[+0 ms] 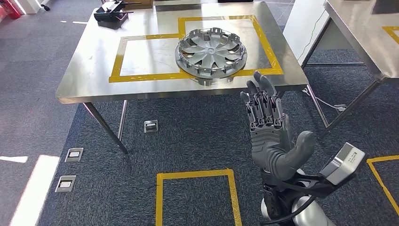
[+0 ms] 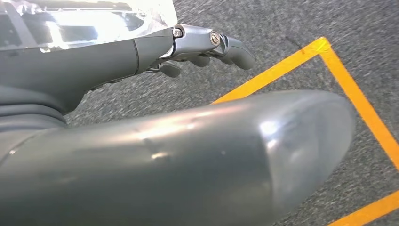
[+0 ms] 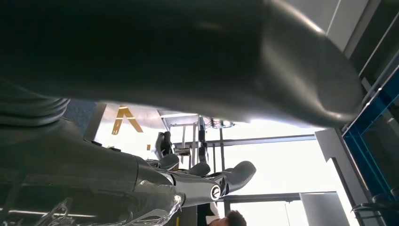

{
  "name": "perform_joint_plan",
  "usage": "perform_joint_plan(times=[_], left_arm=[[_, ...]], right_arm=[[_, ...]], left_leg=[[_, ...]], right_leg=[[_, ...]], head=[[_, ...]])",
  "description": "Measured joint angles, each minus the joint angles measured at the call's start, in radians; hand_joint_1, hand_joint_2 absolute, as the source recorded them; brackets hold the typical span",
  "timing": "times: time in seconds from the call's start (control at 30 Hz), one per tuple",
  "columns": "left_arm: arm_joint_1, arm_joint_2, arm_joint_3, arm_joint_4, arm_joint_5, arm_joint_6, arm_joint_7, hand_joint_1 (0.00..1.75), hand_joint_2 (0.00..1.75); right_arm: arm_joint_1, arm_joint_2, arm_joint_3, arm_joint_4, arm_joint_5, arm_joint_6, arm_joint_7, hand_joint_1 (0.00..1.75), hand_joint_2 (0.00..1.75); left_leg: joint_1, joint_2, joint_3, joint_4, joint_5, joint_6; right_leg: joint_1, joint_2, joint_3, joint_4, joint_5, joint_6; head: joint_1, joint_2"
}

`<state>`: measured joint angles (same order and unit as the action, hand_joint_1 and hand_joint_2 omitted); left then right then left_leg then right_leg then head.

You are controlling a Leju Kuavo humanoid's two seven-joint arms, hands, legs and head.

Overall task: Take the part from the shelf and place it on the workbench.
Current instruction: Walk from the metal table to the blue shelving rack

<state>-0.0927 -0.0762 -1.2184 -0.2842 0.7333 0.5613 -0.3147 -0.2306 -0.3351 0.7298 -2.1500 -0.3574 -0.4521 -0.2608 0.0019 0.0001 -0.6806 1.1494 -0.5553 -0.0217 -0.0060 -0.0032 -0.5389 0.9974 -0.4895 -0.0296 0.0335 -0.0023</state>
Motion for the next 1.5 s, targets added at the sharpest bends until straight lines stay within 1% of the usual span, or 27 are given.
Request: perform_joint_plan(times=[0.07, 0.13, 0.2, 0.27, 0.33, 0.4, 0.47, 0.53, 0.57, 0.6, 0.63, 0.7, 0.73, 0.8, 0.83, 0.9, 0.93, 1.0, 1.07, 1.1, 1.13, 1.2, 1.23, 1.3, 1.33, 1.43, 1.5], left_arm=[[0.0, 0.0, 0.0, 0.0, 0.0, 0.0, 0.0, 0.0, 0.0], [-0.001, 0.001, 0.0, 0.0, 0.001, 0.0, 0.0, 0.0, 0.0], [-0.002, 0.001, 0.0, 0.0, 0.001, 0.0, 0.0, 0.0, 0.0], [-0.004, 0.001, 0.0, 0.0, 0.001, -0.001, 0.0, 0.0, 0.0], [-0.005, 0.001, 0.0, 0.0, 0.001, -0.002, 0.0, 0.0, 0.0], [-0.005, 0.0, 0.0, 0.0, 0.002, -0.002, 0.001, 0.0, 0.0], [-0.006, 0.0, 0.0, 0.0, 0.002, -0.002, 0.001, 0.0, 0.0], [-0.008, 0.0, 0.0, 0.0, 0.002, -0.003, 0.002, 0.0, 0.0], [-0.008, 0.0, 0.0, 0.0, 0.003, -0.003, 0.002, 0.0, 0.0], [-0.008, 0.0, 0.0, 0.0, 0.004, -0.003, 0.002, 0.0, 0.0], [-0.008, 0.0, 0.0, 0.0, 0.005, -0.003, 0.002, 0.0, 0.0], [-0.009, 0.0, 0.0, 0.0, 0.007, -0.003, 0.002, 0.0, 0.0], [-0.01, 0.0, 0.0, 0.0, 0.008, -0.003, 0.002, 0.0, 0.0], [-0.011, 0.0, 0.0, 0.0, 0.008, -0.003, 0.002, 0.0, 0.0], [-0.011, -0.001, 0.0, 0.0, 0.008, -0.003, 0.002, 0.0, 0.0], [-0.009, -0.001, 0.0, 0.0, 0.009, -0.004, 0.002, 0.0, 0.0], [-0.006, -0.001, 0.0, 0.0, 0.01, -0.004, 0.002, 0.0, 0.0], [-0.002, -0.001, -0.001, 0.0, 0.015, -0.004, 0.003, 0.0, 0.0], [-0.002, -0.001, -0.001, 0.0, 0.025, -0.002, 0.012, 0.0, 0.0], [-0.002, -0.001, -0.002, 0.0, 0.031, -0.001, 0.017, 0.0, 0.0], [-0.002, 0.0, -0.002, 0.0, 0.037, 0.001, 0.022, 0.0, 0.0], [-0.002, 0.0, -0.001, 0.0, 0.05, 0.002, 0.028, 0.0, 0.0], [-0.003, 0.0, -0.001, 0.0, 0.056, 0.003, 0.032, 0.0, 0.44], [-0.005, 0.0, 0.0, 0.0, 0.067, 0.005, 0.041, 0.0, 1.31], [-0.008, 0.0, 0.0, 0.0, 0.073, 0.007, 0.047, 0.0, 1.75], [-0.009, -0.002, 0.002, 0.0, 0.09, 0.012, 0.063, 0.0, 1.75], [-0.006, -0.003, 0.002, 0.0, 0.097, 0.016, 0.071, 0.0, 1.75]], right_arm=[[0.003, 0.0, 0.0, 0.0, 0.004, -0.003, 0.0, 0.0, 0.0], [0.005, 0.0, 0.0, 0.0, 0.008, -0.006, -0.001, 0.0, 0.0], [0.006, 0.0, -0.001, 0.0, 0.014, -0.009, -0.001, 0.0, 0.0], [0.006, 0.0, -0.004, -0.002, 0.019, -0.013, -0.001, 0.0, 0.0], [0.006, 0.0, -0.008, -0.003, 0.022, -0.015, 0.0, 0.0, 0.0], [0.008, -0.001, -0.011, -0.004, 0.025, -0.018, 0.004, 0.0, 0.0], [0.011, -0.003, -0.014, -0.004, 0.027, -0.021, 0.006, 0.0, 0.0], [0.014, -0.005, -0.017, -0.005, 0.028, -0.023, 0.008, 0.0, 0.0], [0.016, -0.006, -0.018, -0.005, 0.028, -0.024, 0.008, 0.0, 0.0], [0.018, -0.007, -0.019, -0.005, 0.029, -0.025, 0.008, 0.0, 0.0], [0.019, -0.007, -0.02, -0.005, 0.029, -0.026, 0.008, 0.0, 0.0], [0.019, -0.008, -0.021, -0.005, 0.031, -0.028, 0.009, 0.0, 0.0], [0.019, -0.008, -0.022, -0.006, 0.032, -0.029, 0.009, 0.0, 0.0], [0.018, -0.008, -0.025, -0.011, 0.036, -0.031, 0.009, 0.0, 0.0], [0.018, -0.008, -0.026, -0.012, 0.037, -0.031, 0.01, 0.0, 0.0], [0.02, -0.008, -0.027, -0.014, 0.039, -0.035, 0.01, 0.0, 0.0], [0.022, -0.008, -0.028, -0.014, 0.04, -0.037, 0.01, 0.0, 0.0], [0.027, -0.009, -0.03, -0.013, 0.045, -0.047, 0.013, 0.0, 0.0], [0.037, -0.009, -0.033, -0.013, 0.057, -0.067, 0.031, 0.0, 0.0], [0.042, -0.009, -0.034, -0.012, 0.066, -0.08, 0.049, 0.0, 0.0], [0.048, -0.009, -0.034, -0.01, 0.073, -0.094, 0.072, 0.0, 0.0], [0.062, -0.009, -0.034, -0.003, 0.081, -0.114, 0.124, 0.0, 0.0], [0.069, -0.009, -0.034, 0.001, 0.082, -0.121, 0.147, 0.0, 0.44], [0.083, -0.009, -0.034, 0.016, 0.085, -0.136, 0.197, 0.0, 1.31], [0.089, -0.009, -0.034, 0.03, 0.087, -0.147, 0.227, 0.0, 1.75], [0.119, -0.012, -0.028, 0.1, 0.076, -0.183, 0.303, 0.0, 1.75], [0.139, -0.014, -0.022, 0.156, 0.042, -0.196, 0.308, 0.0, 1.75]], left_leg=[[0.004, 0.0, -0.018, 0.118, -0.061, -0.008], [0.008, 0.0, 0.006, 0.147, -0.046, -0.014], [0.011, 0.0, 0.083, 0.05, -0.001, -0.018], [0.01, -0.003, 0.151, -0.061, 0.003, -0.014], [0.005, -0.007, 0.166, -0.1, -0.006, -0.001], [0.005, -0.004, 0.153, -0.109, 0.01, 0.02], [0.006, 0.001, 0.132, -0.116, 0.032, 0.042], [0.002, 0.004, 0.104, -0.115, 0.056, 0.054], [-0.001, 0.004, 0.088, -0.114, 0.069, 0.056], [-0.004, 0.006, 0.07, -0.113, 0.081, 0.057], [-0.007, 0.007, 0.053, -0.112, 0.094, 0.057], [-0.011, 0.008, 0.021, -0.109, 0.12, 0.055], [-0.013, 0.008, 0.008, -0.108, 0.131, 0.053], [-0.013, 0.008, -0.007, -0.111, 0.157, 0.044], [-0.01, 0.008, -0.011, -0.116, 0.171, 0.038], [-0.003, 0.006, -0.019, -0.13, 0.194, 0.025], [-0.001, 0.004, -0.025, -0.127, 0.179, 0.018], [0.002, 0.0, -0.039, -0.07, 0.088, 0.007], [0.004, 0.0, -0.049, 0.052, 0.0, 0.0], [0.006, 0.0, -0.051, 0.11, -0.004, -0.003], [0.007, 0.0, -0.045, 0.15, 0.018, -0.005], [0.009, 0.0, 0.004, 0.137, 0.089, -0.008], [0.009, -0.001, 0.05, 0.083, 0.094, -0.009], [0.007, -0.002, 0.149, -0.058, 0.043, -0.002], [0.005, -0.003, 0.178, -0.108, 0.01, 0.005], [0.006, -0.003, 0.182, -0.144, -0.001, 0.032], [0.008, -0.002, 0.169, -0.148, 0.014, 0.047]], right_leg=[[-0.001, -0.006, -0.021, 0.014, 0.008, -0.001], [-0.004, -0.01, -0.046, 0.033, 0.013, 0.003], [-0.008, -0.01, -0.071, 0.053, 0.019, 0.011], [-0.009, -0.008, -0.09, 0.066, 0.028, 0.023], [-0.008, -0.008, -0.099, 0.065, 0.046, 0.036], [-0.009, -0.006, -0.105, 0.062, 0.051, 0.049], [-0.011, -0.002, -0.118, 0.101, -0.01, 0.057], [-0.012, -0.001, -0.137, 0.207, -0.114, 0.061], [-0.012, -0.001, -0.144, 0.268, -0.144, 0.062], [-0.012, -0.001, -0.142, 0.311, -0.147, 0.062], [-0.012, -0.001, -0.129, 0.328, -0.124, 0.061], [-0.011, 0.0, -0.058, 0.266, -0.059, 0.054], [-0.008, 0.0, -0.003, 0.192, -0.051, 0.05], [-0.002, 0.002, 0.094, 0.04, -0.079, 0.041], [0.003, 0.004, 0.116, -0.005, -0.091, 0.037], [0.009, 0.003, 0.106, -0.028, -0.072, 0.026], [0.009, 0.002, 0.094, -0.033, -0.057, 0.018], [0.004, -0.002, 0.068, -0.037, -0.029, 0.004], [0.003, -0.005, 0.039, -0.034, -0.006, -0.001], [0.002, -0.007, 0.023, -0.03, 0.005, 0.0], [0.002, -0.008, 0.004, -0.024, 0.015, 0.002], [-0.002, -0.009, -0.036, -0.007, 0.032, 0.008], [-0.003, -0.009, -0.055, 0.004, 0.038, 0.013], [-0.003, -0.008, -0.079, 0.023, 0.047, 0.023], [-0.003, -0.008, -0.086, 0.028, 0.052, 0.03], [-0.003, -0.008, -0.102, 0.04, 0.056, 0.048], [-0.005, -0.006, -0.13, 0.106, 0.001, 0.057]], head=[[-0.003, 0.0], [-0.003, 0.0], [-0.004, 0.0], [-0.004, 0.0], [-0.004, 0.0], [-0.004, 0.0], [0.001, 0.0], [0.007, 0.0], [0.008, 0.0], [0.01, 0.0], [0.01, 0.0], [0.011, 0.0], [0.011, 0.0], [0.01, 0.0], [0.01, 0.0], [0.009, 0.0], [0.009, 0.0], [0.005, 0.0], [-0.001, 0.0], [-0.002, 0.0], [-0.003, 0.0], [-0.004, 0.0], [-0.005, 0.0], [-0.005, 0.0], [-0.006, 0.0], [-0.004, 0.0], [0.0, 0.0]])
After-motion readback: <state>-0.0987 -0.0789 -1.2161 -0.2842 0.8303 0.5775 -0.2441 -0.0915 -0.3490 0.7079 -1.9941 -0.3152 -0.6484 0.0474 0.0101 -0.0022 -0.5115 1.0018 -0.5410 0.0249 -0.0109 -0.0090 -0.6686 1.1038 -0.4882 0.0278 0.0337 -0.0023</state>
